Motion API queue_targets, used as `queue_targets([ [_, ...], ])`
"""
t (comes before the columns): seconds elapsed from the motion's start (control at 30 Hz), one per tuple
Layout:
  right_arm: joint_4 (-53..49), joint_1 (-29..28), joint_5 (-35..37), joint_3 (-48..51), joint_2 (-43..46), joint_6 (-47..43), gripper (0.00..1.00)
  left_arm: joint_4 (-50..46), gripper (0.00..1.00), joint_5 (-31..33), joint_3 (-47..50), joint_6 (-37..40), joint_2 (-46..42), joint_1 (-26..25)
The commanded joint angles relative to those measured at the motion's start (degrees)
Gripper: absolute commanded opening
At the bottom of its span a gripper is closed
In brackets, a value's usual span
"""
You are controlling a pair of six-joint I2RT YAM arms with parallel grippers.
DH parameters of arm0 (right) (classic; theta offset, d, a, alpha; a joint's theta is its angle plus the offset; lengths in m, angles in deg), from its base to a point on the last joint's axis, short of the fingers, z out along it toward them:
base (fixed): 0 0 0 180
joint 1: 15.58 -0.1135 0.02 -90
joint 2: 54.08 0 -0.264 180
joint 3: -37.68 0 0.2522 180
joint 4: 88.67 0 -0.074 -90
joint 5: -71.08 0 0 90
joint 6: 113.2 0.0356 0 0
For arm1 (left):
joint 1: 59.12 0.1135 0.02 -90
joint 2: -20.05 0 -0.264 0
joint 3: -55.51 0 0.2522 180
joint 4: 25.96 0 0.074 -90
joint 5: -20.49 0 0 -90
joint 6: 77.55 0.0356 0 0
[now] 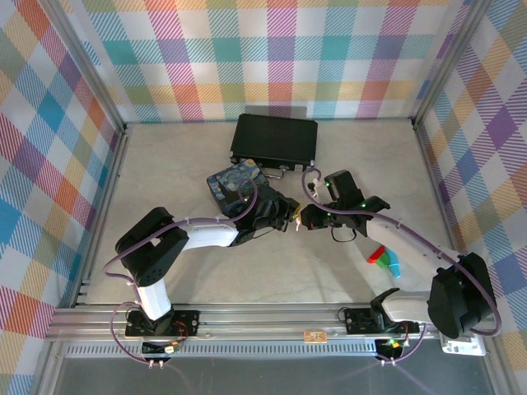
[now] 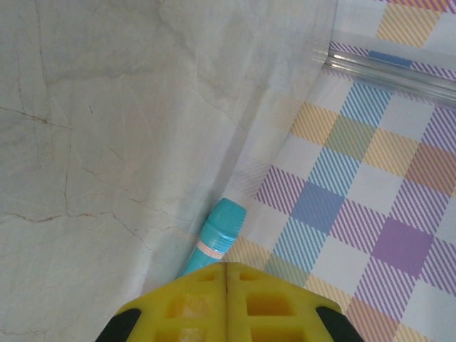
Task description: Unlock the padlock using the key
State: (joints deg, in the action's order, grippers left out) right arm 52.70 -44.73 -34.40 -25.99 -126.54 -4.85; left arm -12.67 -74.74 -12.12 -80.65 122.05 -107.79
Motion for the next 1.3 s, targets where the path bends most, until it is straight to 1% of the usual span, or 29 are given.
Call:
queue_targets([
  [0.0, 0.2, 0.8, 0.4, -0.1, 2.2, -1.5, 0.14, -2.6, 0.0, 0.6, -2.3, 6.1, -2.4, -0.2],
  [0.07, -0.3, 1.0, 1.0, -0.1, 3.5, -2.1, 0.3, -5.0, 0.0, 1.3, -3.5, 10.5, -3.5, 0.0],
  [0.1, -0.7, 1.1, 1.8, 0.0, 4.5, -2.2, 0.36, -6.4, 0.0, 1.8, -4.2, 13.4, -4.2, 0.3],
  [0.13, -1.0, 1.2, 2.6, 0.1, 5.5, -2.4, 0.39, -7.3, 0.0, 2.2, -4.8, 16.1, -4.8, 0.4],
  [0.2, -1.0, 2.0, 3.1, 0.9, 8.0, -2.5, 0.42, -10.8, 0.0, 3.2, -6.4, 22.0, -6.0, 0.9],
  [0.27, -0.2, 2.9, 1.4, 1.6, 9.8, -3.0, 0.43, -12.9, 0.0, 3.1, -8.2, 27.7, -6.8, 1.3],
  [0.33, 0.6, 3.3, -1.8, 2.2, 10.4, -4.5, 0.43, -14.6, 0.0, 1.1, -10.6, 33.7, -7.0, 1.8],
  [0.47, 1.7, 3.4, -5.8, 2.5, 10.0, -7.0, 0.45, -18.9, 0.0, -4.9, -15.9, 41.0, -6.5, 3.1],
  [0.6, 4.1, 3.3, -8.5, 2.6, 10.7, -7.4, 0.51, -27.4, 0.0, -7.7, -22.1, 47.7, -5.6, 3.3],
  [0.7, 4.8, 3.3, -9.1, 1.8, 11.0, -7.5, 0.54, -28.5, 0.0, -8.5, -22.9, 49.0, -5.5, 3.4],
  [0.87, 6.0, 3.4, -6.3, 1.3, 10.8, -7.2, 0.55, -27.2, 0.0, -10.4, -21.9, 48.1, -5.3, 3.3],
  [0.93, 6.9, 3.3, -7.2, 1.0, 10.7, -7.4, 0.54, -25.6, 0.0, -11.2, -20.9, 47.6, -5.4, 3.3],
  [1.0, 8.6, 3.4, -7.9, 1.4, 11.0, -7.1, 0.5, -23.1, 0.0, -11.7, -19.1, 47.5, -6.0, 3.3],
  [1.07, 10.9, 4.2, -9.9, 2.4, 11.2, -5.9, 0.47, -19.5, 0.0, -12.0, -16.8, 47.4, -6.8, 3.3],
  [1.13, 13.7, 6.1, -14.4, 3.4, 11.2, -3.3, 0.45, -15.7, 0.0, -12.2, -14.4, 47.5, -7.7, 3.3],
  [1.27, 20.5, 9.7, -20.5, 6.1, 11.7, 2.8, 0.42, -9.9, 0.0, -11.4, -10.7, 49.9, -8.6, 3.3],
])
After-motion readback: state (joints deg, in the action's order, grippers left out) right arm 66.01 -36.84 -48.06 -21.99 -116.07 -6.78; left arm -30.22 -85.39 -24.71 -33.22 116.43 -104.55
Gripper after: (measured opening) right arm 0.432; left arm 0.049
